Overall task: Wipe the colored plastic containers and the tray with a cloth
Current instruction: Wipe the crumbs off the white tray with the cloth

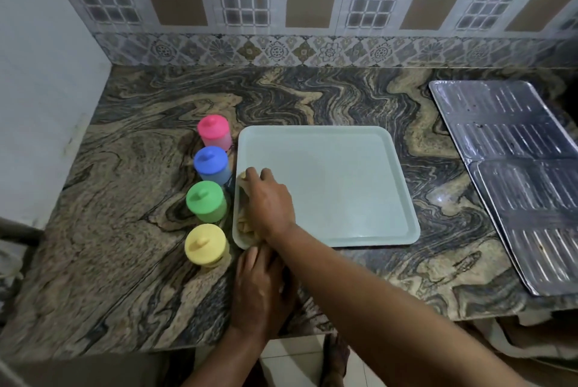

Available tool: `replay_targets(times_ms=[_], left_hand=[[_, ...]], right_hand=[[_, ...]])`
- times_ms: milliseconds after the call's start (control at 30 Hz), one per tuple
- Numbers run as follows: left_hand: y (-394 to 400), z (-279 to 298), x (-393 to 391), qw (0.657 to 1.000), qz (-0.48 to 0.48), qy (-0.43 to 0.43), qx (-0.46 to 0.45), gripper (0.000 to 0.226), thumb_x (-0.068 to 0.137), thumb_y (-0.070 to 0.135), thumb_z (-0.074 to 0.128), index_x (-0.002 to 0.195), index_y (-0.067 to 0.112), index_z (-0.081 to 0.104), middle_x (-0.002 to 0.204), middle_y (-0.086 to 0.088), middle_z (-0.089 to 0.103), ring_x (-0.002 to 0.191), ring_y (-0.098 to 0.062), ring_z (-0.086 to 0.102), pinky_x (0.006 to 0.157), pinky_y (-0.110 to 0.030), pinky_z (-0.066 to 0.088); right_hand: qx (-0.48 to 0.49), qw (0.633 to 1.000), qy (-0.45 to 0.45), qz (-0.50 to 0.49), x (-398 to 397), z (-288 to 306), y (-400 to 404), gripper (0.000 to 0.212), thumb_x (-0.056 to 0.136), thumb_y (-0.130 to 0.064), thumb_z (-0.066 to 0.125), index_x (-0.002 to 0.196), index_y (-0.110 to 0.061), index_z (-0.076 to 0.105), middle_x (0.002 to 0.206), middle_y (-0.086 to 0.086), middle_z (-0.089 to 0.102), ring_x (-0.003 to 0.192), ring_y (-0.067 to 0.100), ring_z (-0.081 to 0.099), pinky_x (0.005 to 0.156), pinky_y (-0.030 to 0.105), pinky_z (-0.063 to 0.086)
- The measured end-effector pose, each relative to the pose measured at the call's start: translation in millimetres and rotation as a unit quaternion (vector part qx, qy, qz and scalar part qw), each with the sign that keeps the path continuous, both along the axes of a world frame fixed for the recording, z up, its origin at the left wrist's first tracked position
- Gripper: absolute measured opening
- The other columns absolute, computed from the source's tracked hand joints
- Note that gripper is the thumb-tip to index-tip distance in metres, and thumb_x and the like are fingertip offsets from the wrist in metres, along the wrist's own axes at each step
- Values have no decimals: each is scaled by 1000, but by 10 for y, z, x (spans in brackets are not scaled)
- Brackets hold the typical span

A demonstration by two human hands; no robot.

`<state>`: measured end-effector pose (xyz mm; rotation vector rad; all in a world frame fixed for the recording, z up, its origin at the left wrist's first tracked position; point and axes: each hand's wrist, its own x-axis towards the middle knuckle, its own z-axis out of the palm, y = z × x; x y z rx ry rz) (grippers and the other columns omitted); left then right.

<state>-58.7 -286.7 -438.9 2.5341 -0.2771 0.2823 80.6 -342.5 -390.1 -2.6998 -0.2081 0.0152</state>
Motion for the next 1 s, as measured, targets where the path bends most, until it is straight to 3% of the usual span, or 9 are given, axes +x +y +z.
replay_targets(times_ms=[67,200,333,467,633,767,900,1000], left_hand=[[-1,32,-16,1000,-1,-8,25,30,85,19,78,115,16,73,113,-4,65,105,-33,60,85,-45,52],[-11,58,-4,1000,1,-7,0,42,84,19,72,126,23,73,119,3,68,117,-26,63,95,-46,52],[-15,45,-3,1000,0,-4,-11,44,85,19,72,128,25,72,120,4,67,118,-26,63,96,-47,52],[-16,90,-11,1000,10,-5,4,46,85,22,71,131,26,72,120,-1,63,111,-27,59,93,-44,50],[-2,117,-57,1000,2,1,28,49,87,26,68,136,28,68,118,1,62,109,-25,57,92,-42,48],[21,109,-114,999,-7,7,43,46,88,30,65,134,24,69,123,-3,62,114,-28,55,94,-45,48],[42,80,-179,999,-14,-3,51,43,84,21,71,127,18,68,123,-9,60,106,-31,52,85,-41,42],[38,62,-186,998,-4,0,57,39,81,22,78,118,15,69,115,-9,58,103,-31,51,82,-40,39]], right_hand=[[-28,1000,-3,12,4,4,-290,31,96,-16,55,127,-9,52,112,19,54,77,47,62,60,43,35],[-65,997,-9,-49,-24,23,-1127,36,88,-13,59,124,-12,55,112,18,56,75,49,63,60,45,41],[-132,985,-11,-111,-131,86,-2039,34,83,-12,63,117,-12,56,105,19,56,73,49,64,63,49,52],[-140,976,0,-167,-195,120,-2474,31,83,-12,67,111,-10,53,109,21,60,86,48,64,72,49,54],[-6,976,-45,-213,-102,176,-1882,27,84,-17,74,104,-8,58,102,20,65,93,44,63,75,44,46],[106,980,-57,-156,-63,176,-900,25,86,-21,72,107,-12,60,103,15,66,93,42,64,76,43,48],[91,994,-48,-45,-89,56,-87,28,90,-25,64,114,-12,56,106,16,62,89,46,63,72,48,49],[45,998,-39,17,-133,-95,48,32,93,-31,62,118,-12,54,103,15,58,76,48,62,60,47,47]])
